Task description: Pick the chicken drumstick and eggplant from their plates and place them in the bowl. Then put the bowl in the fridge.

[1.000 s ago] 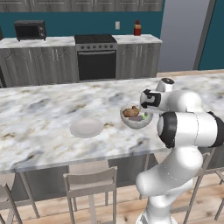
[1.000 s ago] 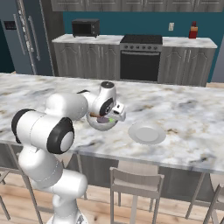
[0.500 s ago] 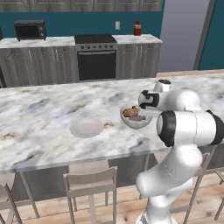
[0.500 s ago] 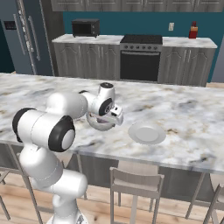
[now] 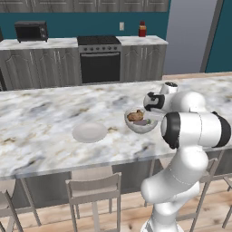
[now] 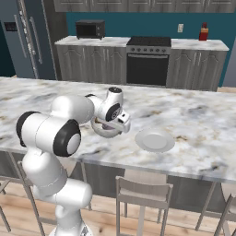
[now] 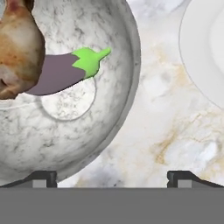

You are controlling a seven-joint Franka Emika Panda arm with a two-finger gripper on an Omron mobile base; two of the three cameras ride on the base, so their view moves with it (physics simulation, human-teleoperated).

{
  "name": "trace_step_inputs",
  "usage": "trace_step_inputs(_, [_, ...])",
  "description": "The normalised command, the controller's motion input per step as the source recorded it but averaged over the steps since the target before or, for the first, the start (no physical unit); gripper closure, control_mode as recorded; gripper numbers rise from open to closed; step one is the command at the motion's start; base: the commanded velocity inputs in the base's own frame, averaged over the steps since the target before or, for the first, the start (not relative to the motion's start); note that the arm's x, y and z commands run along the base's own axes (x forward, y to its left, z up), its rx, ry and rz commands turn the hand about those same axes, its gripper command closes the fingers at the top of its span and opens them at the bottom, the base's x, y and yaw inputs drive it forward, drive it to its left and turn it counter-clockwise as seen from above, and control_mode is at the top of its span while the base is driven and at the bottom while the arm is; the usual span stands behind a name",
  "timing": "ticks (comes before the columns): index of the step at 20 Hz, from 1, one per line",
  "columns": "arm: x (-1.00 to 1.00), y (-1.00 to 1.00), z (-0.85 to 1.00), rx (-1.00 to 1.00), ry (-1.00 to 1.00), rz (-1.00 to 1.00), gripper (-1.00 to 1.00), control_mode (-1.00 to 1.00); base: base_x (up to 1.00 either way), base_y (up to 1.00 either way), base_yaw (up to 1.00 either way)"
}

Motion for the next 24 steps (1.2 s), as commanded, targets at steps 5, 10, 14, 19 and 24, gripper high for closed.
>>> trace_step_inputs(5, [0.04,0.07,-0.13,0.01,0.00,-0.20,-1.00,-1.00,0.00,0.00,0.00])
trace_step_inputs(10, [0.14,0.04,-0.06,0.02,-0.03,-0.19,-1.00,-1.00,0.00,0.00,0.00])
trace_step_inputs(14, [0.21,0.00,-0.07,0.02,-0.01,-0.14,-1.00,-1.00,0.00,0.00,0.00])
trace_step_inputs(19, [0.21,0.00,-0.10,0.02,0.00,-0.07,-1.00,-1.00,0.00,0.00,0.00])
trace_step_inputs(24, [0.20,-0.02,-0.10,0.03,0.00,0.00,-1.00,-1.00,0.00,0.00,0.00])
